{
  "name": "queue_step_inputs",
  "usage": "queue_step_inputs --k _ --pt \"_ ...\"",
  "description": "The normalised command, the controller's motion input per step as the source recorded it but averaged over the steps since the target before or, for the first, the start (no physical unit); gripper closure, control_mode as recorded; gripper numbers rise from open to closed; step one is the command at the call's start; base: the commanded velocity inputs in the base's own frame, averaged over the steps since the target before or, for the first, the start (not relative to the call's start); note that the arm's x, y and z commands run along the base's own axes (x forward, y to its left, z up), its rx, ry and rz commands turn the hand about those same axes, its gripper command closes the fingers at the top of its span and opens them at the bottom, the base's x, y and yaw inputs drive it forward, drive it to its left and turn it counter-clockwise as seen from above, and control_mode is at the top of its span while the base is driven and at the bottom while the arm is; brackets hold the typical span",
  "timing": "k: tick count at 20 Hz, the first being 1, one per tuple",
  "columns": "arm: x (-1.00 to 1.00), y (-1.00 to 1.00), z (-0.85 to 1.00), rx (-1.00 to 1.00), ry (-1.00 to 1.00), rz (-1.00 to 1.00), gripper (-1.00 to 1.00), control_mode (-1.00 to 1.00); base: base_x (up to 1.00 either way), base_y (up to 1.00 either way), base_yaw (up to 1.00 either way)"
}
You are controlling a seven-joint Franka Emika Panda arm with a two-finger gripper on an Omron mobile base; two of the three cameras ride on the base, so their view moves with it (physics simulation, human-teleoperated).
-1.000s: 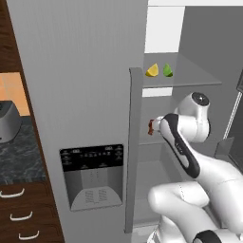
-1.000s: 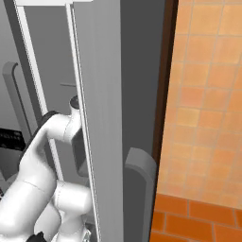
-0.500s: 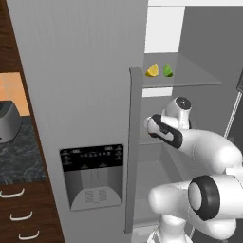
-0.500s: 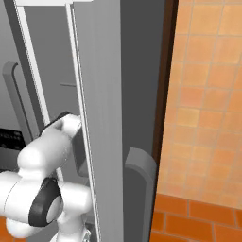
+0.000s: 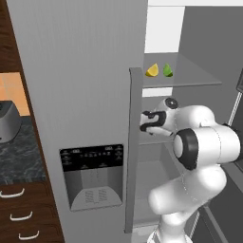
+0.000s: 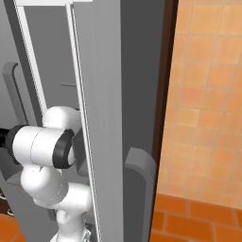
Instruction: Place one lemon wedge and one chicken drumstick in each tupperware on the nearby counter, to pack two identical lunches.
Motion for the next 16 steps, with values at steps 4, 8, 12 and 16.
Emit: queue_step_inputs --k 4,8,12,16 --pt "0.42 -0.08 -0.73 0.00 0.08 0.00 1.00 -1.00 0.00 0.00 0.00" --pt "-0.48 -0.01 -0.74 -0.02 0.11 0.00 1.00 -1.00 0.00 0.00 0.00" --pt "-1.00 0.00 0.15 -0.04 -0.11 0.02 1.00 -1.00 0.00 0.00 0.00" --pt "-1.00 -0.01 0.45 -0.02 -0.12 0.06 1.00 -1.00 0.00 0.00 0.00"
